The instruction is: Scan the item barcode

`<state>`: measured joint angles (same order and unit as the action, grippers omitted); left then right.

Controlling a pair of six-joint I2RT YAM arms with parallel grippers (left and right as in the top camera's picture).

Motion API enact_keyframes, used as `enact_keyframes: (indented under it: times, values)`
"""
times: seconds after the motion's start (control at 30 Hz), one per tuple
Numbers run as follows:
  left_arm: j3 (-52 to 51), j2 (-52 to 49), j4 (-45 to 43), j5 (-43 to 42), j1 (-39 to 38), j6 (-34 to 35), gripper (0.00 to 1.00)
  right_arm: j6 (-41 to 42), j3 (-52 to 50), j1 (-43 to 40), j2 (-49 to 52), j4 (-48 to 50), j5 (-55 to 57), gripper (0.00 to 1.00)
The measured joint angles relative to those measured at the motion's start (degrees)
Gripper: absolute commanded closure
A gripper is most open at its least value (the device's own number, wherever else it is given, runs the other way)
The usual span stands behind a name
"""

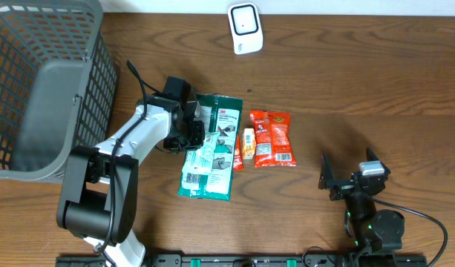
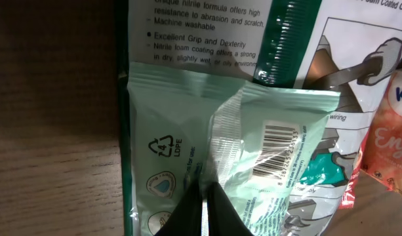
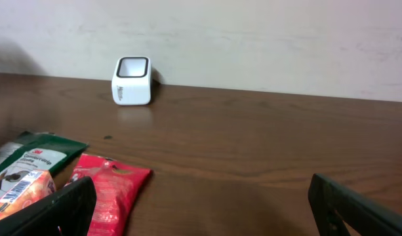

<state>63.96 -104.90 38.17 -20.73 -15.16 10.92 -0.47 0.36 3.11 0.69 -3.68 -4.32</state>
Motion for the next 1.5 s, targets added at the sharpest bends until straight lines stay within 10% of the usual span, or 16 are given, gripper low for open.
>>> enact_keyframes:
  times: [0.47,1.03,1.5]
  values:
    - [-0.17,14.75,-1.90,0.11,0.00,2.67,0.93,0.00,0.00,0.00,0.00,0.00,0.00,0.01]
    - [-0.37,-1.40,-8.79,2.67,0.00,5.38,0.93,0.00,0.00,0.00,0.00,0.00,0.00,0.01]
    - [-0.22,10.21,-6.43,2.89,0.04,7.26,0.93,0.00,0.00,0.00,0.00,0.00,0.00,0.01]
